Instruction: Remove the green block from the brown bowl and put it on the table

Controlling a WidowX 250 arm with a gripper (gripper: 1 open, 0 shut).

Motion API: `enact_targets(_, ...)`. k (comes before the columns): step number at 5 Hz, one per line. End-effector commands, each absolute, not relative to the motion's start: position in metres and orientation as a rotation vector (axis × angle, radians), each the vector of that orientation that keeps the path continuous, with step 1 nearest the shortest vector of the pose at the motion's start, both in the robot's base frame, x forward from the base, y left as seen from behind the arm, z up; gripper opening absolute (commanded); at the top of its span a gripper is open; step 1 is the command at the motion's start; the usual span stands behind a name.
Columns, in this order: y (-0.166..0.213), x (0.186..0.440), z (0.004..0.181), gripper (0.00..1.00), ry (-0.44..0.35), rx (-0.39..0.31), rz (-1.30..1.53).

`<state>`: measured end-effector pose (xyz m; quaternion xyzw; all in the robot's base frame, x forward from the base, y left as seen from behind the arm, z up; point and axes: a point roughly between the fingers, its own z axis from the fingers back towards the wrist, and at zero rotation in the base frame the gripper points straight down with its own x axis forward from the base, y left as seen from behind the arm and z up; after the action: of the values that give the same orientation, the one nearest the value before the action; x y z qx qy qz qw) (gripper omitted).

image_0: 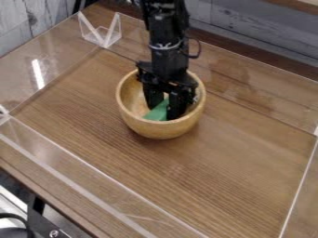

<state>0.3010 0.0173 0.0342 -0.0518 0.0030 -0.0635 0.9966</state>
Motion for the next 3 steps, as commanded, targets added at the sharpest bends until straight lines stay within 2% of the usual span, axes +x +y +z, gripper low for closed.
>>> enact_targets(1,0.009,0.305,0.032,0.0,-0.006,-0.1,-0.156)
enact_targets(3,0.007,0.306,0.019,0.0,0.013,-0.096,-0.167)
